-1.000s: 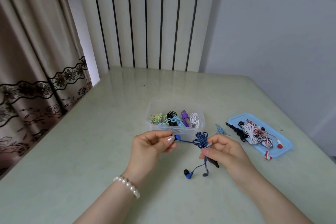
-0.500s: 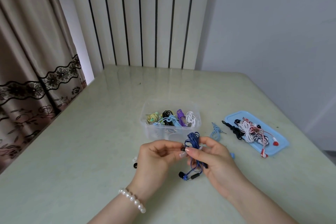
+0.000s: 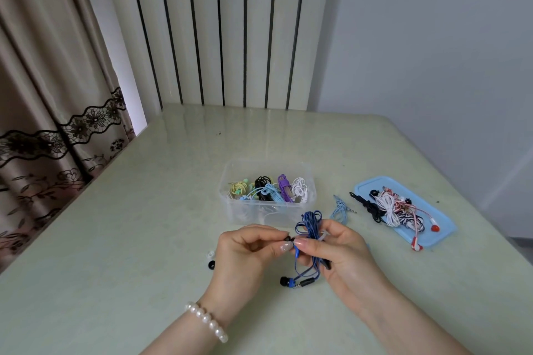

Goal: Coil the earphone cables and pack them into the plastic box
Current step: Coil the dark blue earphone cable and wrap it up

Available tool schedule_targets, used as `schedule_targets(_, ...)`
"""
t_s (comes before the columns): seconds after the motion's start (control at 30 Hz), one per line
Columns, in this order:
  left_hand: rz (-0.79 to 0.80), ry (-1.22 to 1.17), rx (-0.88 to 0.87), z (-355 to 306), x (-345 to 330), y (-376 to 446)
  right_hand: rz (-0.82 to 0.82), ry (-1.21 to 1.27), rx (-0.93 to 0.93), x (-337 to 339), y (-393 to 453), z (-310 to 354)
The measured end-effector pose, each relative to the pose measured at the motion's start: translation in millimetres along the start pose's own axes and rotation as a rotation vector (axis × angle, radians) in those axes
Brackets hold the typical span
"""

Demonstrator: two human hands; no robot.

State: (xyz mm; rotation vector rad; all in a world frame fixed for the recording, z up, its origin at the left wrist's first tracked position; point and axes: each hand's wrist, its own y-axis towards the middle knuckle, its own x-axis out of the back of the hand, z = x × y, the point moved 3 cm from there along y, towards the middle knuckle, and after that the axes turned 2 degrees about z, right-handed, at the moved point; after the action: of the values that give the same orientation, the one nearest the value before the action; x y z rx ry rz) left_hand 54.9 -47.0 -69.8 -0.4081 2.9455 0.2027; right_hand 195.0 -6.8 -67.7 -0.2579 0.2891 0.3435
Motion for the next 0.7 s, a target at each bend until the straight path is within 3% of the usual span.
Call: schedule_targets(0.7,0.111,0.056,0.031,-0.6,-4.3,-2.7,0.01,-0.039,0.013,3.0,2.6,3.2)
